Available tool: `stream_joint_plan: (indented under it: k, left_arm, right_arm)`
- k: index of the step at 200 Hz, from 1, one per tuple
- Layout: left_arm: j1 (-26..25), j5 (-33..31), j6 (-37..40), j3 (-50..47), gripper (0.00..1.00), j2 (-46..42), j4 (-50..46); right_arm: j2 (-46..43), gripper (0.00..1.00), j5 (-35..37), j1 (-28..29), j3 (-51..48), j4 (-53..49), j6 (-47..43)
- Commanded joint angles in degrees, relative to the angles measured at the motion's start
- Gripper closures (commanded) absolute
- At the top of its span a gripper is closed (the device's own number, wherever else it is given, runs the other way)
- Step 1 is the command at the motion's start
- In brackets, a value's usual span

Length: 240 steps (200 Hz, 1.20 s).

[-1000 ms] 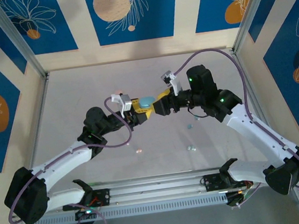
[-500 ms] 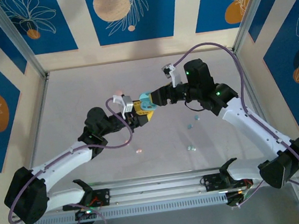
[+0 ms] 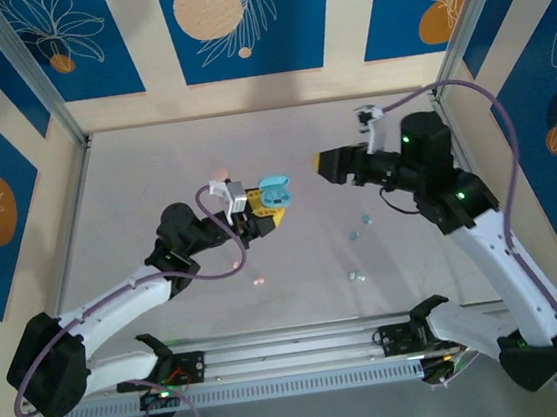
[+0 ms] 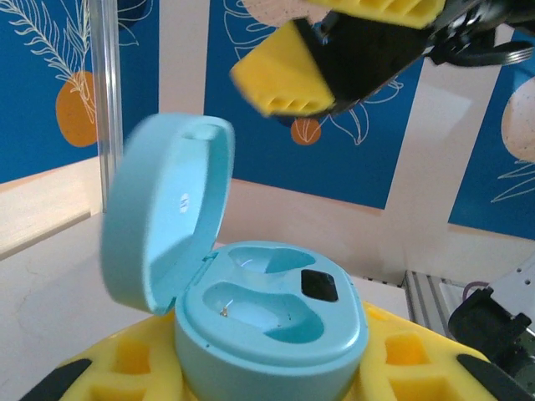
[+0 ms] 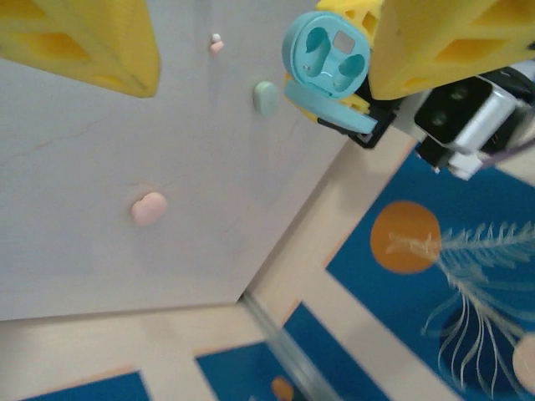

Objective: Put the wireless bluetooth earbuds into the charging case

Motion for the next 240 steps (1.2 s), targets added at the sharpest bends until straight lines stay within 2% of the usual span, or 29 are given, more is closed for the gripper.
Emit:
stream_joint_plan:
  k: [1, 30, 54, 87, 130, 157, 197, 240]
  left_arm:
    - [-0.74, -0.45, 0.94, -0.63, 0.68, -1.38, 2.5]
    - [-0.69, -0.74, 0.84, -0.92, 0.68, -2.13, 2.33]
    - [-0.75, -1.02, 0.73, -1.12, 0.68, -2.61, 2.25]
    - [-0.75, -1.12, 0.53, -0.92, 0.68, -2.8, 1.91]
    - [-0.77, -1.08, 0.39, -0.81, 0.67, -3.15, 1.32]
    - [-0.84, -0.85, 0.47, -0.82, 0.68, -3.5, 0.09]
    - [-0.99, -0.67, 0.56, -1.02, 0.68, -3.94, -0.75]
    - [-1.04, -0.58, 0.81, -0.88, 0.68, -3.73, -1.04]
  right_arm:
    - [-0.66, 0.4, 3.45, -5.72, -3.86, -6.03, 4.35]
    - [1.44, 0.5, 2.82, -15.38, -9.4, -12.78, 6.45]
    - [5.67, 0.55, 3.68, -19.04, -13.03, -15.39, 4.03]
    - [14.24, 0.61, 4.18, -18.69, -14.2, -17.57, -0.22]
    - [22.82, 0.58, 12.28, -18.75, -12.91, -16.31, -1.48]
    - [29.65, 0.59, 14.28, -18.5, -9.52, -17.04, -5.6]
    - [39.83, 0.63, 19.95, -15.02, -3.13, -20.76, -11.69]
    - [45.91, 0.63, 26.13, -13.01, 0.03, -22.88, -13.75]
